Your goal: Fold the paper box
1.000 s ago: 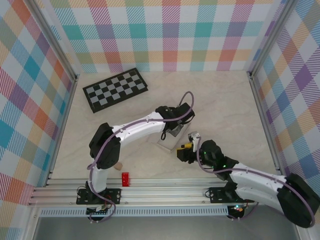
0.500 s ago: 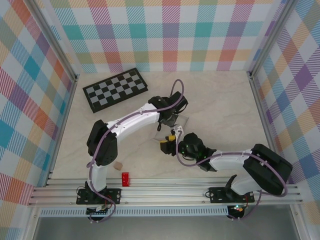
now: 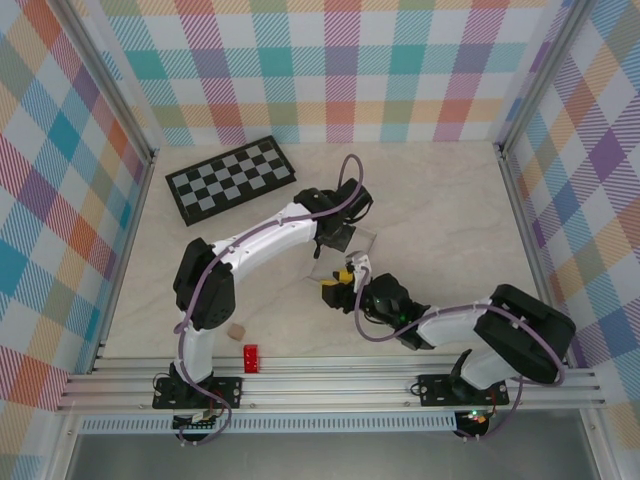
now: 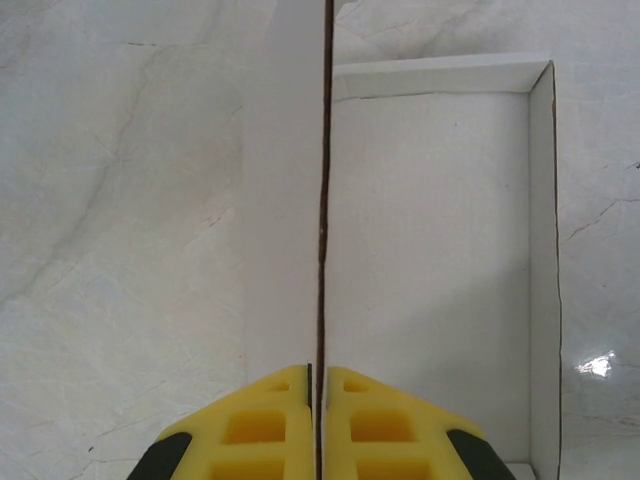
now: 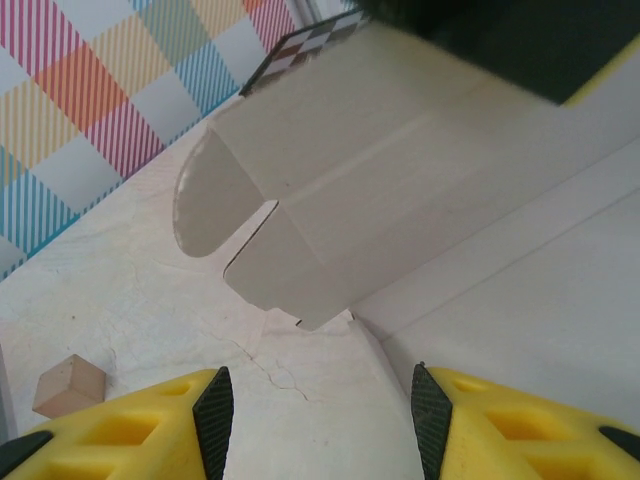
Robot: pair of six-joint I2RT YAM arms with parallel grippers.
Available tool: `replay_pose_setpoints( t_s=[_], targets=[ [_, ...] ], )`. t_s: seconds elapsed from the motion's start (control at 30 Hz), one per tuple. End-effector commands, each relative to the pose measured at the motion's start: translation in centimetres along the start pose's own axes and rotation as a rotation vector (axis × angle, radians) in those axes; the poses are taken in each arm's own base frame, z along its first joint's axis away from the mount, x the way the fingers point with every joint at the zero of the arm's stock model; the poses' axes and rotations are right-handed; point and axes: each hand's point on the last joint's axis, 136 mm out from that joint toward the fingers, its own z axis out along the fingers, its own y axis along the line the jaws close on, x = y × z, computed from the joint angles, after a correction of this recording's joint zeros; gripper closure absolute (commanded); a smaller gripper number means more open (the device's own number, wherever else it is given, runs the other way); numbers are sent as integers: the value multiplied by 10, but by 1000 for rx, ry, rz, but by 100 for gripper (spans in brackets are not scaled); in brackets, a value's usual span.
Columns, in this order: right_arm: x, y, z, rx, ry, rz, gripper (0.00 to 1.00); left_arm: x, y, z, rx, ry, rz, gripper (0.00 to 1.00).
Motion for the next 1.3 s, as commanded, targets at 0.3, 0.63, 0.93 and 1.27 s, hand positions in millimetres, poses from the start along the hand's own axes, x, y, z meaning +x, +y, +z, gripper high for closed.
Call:
replay_pose_setpoints(
  t_s=[0.3, 0.63, 0.93, 1.27],
  targets=[
    [-21, 13, -22, -31, -50, -106, 49, -6, 6, 8, 50, 40, -113, 100],
    [-29, 6, 14, 32, -92, -145, 48, -13, 9, 9, 42, 34, -224, 100],
    [-23, 8, 36, 16, -75, -122, 52, -18, 10, 9, 46, 32, -268, 100],
    [-17, 3, 44, 35, -44, -155, 70, -18, 9, 8, 67, 40, -271, 100]
  ],
)
